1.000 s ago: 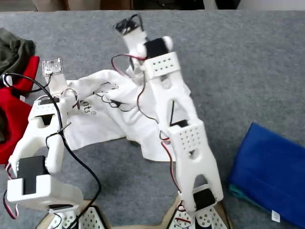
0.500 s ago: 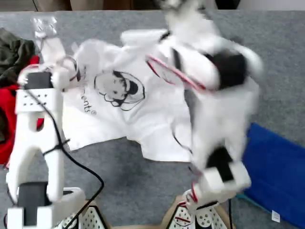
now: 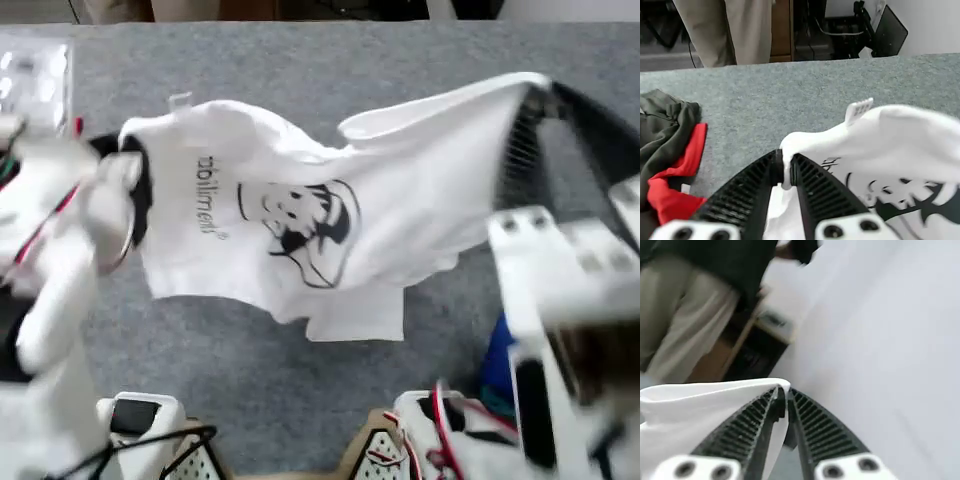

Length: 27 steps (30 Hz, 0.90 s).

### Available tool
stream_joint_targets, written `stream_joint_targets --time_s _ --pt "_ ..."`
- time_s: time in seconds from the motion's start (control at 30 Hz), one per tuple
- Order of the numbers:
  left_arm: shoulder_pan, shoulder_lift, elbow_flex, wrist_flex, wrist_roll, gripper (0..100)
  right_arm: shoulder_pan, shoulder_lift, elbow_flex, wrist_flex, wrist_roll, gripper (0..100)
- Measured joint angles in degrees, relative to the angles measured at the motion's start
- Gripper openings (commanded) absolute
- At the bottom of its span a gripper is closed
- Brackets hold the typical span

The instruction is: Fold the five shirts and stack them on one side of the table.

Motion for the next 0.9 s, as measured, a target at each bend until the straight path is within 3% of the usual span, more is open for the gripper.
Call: stream_joint_targets --time_s 0.33,0.5,0.7,0.9 --pt "2.1 -16.1 -0.4 9.4 -3.3 2 4.7 -4.6 -0.2 -9.9 8.1 0.5" --pt "0.3 -19.1 0.7 9.3 -3.3 2 4.9 -4.6 -0.1 -16.2 13.0 0.5" --pt "-7.7 -19.3 1.1 3.1 0.4 2 4.8 -4.7 1.1 -22.0 17.9 0.5" --pt "-8.7 -19.3 1.1 1.8 0.9 2 4.8 -5.4 0.8 -27.8 22.9 0.5"
